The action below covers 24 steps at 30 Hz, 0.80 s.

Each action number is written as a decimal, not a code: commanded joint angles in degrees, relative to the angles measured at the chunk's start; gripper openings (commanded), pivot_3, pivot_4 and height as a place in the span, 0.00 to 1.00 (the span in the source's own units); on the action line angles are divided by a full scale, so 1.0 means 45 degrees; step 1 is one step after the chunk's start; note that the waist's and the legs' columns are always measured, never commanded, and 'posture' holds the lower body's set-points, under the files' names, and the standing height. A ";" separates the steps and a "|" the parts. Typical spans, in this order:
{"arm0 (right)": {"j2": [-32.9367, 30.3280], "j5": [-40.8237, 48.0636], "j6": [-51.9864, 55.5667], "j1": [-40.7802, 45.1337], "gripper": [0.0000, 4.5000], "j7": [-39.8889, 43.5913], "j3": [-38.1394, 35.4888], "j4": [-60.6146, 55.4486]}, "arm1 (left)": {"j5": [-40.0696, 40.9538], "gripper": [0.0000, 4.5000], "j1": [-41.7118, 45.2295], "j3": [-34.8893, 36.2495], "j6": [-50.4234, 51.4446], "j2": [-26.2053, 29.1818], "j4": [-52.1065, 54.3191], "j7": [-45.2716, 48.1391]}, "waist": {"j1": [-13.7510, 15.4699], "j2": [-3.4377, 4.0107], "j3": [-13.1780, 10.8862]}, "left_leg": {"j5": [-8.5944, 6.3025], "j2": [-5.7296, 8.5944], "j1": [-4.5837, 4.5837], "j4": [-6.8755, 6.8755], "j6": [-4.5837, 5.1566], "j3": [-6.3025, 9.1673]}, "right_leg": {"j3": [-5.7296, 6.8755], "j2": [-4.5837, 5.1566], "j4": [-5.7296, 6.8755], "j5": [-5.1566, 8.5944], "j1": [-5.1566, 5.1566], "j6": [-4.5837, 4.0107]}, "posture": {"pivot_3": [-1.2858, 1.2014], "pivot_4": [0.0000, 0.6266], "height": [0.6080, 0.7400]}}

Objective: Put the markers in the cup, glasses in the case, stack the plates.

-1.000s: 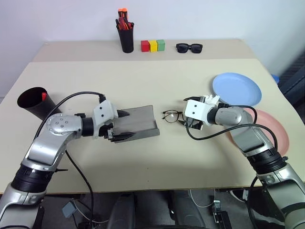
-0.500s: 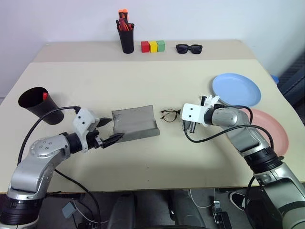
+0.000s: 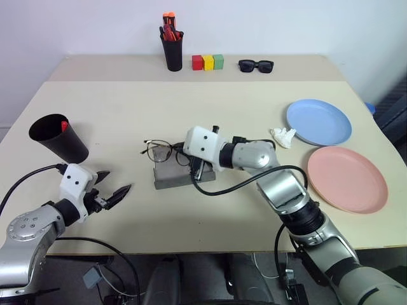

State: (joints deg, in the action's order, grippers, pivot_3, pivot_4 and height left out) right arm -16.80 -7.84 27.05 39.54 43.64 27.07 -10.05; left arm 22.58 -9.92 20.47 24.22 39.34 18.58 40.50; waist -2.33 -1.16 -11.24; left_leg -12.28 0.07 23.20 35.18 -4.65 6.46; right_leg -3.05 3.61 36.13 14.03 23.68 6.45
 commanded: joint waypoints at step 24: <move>-0.1899 0.1641 0.0406 -0.1295 0.67 0.0881 -0.2092 -0.2775 | -0.0476 0.24 0.9844 -0.4192 0.2918 -0.1431 -0.4321 -0.1398 | 0.0014 -0.0016 0.0007 | 0.0000 0.0010 -0.0007 0.0014 0.0001 0.0027 | 0.0027 0.0000 -0.0004 -0.0027 -0.0038 0.0060 | 0.52 0.24 1.00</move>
State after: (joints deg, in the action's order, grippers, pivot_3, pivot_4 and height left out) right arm -24.58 -1.09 29.60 34.05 47.65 20.08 -20.19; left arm 22.73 33.11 3.44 39.52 32.85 1.02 32.82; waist -2.27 -1.23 -11.21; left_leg -12.28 0.12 23.17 35.21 -4.64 6.59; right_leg -2.92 3.59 36.12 13.91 23.52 6.72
